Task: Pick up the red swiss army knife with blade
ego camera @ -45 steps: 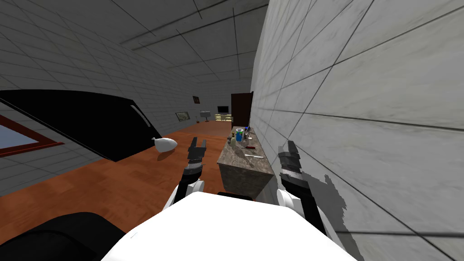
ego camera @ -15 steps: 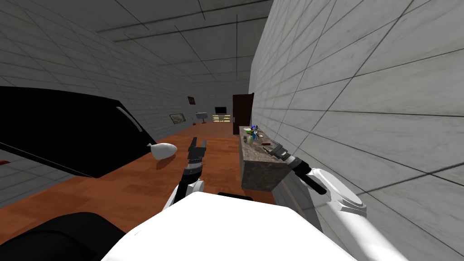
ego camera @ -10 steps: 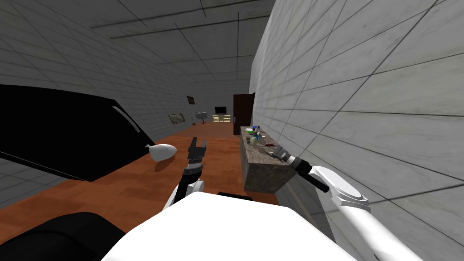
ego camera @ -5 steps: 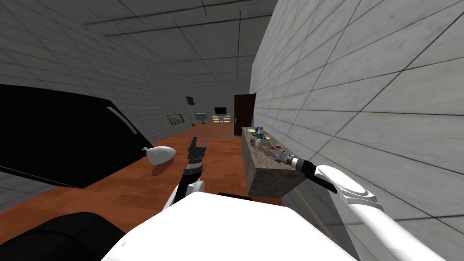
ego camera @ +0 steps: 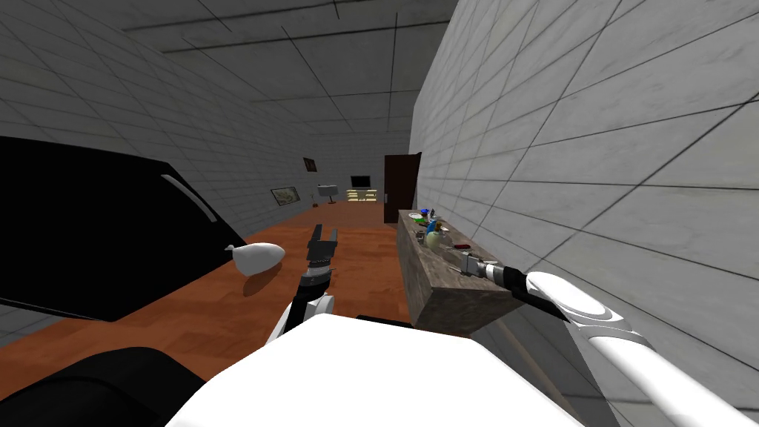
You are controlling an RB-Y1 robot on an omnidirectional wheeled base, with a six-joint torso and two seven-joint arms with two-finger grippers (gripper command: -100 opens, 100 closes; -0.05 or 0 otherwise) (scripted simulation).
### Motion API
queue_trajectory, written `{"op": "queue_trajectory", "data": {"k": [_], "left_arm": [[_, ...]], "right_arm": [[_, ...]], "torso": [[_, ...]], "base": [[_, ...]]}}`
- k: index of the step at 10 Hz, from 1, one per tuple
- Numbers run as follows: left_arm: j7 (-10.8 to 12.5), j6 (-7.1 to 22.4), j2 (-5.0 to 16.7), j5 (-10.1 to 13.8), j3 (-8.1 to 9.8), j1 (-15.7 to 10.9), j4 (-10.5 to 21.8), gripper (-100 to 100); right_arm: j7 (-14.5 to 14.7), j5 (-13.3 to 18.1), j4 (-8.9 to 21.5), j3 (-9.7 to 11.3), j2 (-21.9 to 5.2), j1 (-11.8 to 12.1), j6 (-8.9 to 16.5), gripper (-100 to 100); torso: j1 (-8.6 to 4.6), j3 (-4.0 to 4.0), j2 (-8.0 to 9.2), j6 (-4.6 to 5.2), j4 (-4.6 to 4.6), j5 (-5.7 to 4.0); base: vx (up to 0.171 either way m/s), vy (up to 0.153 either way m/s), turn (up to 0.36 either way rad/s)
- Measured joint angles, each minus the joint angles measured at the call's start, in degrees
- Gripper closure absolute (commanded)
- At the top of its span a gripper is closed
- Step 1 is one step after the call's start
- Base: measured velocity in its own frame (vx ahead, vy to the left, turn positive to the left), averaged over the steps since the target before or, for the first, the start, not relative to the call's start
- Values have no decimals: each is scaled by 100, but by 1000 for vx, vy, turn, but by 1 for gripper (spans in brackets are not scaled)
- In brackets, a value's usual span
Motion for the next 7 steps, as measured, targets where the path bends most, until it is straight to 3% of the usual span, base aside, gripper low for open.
{"op": "queue_trajectory", "data": {"k": [2,5,7], "left_arm": [[0,0,0,0,0,-1,0,0],[0,0,0,0,0,0,0,0],[0,0,1,0,1,0,0,0]], "right_arm": [[173,230,400,82,-128,-177,-154,-100],[283,586,681,112,-462,-65,-368,-100],[434,749,1046,185,-611,-231,-531,-100]], "torso": [[-17,14,23,1,6,-5],[-10,-3,-4,-1,-1,-2],[-26,7,10,1,3,-6]], "base": [[95,66,-12],[147,73,-10],[194,59,-12]]}}
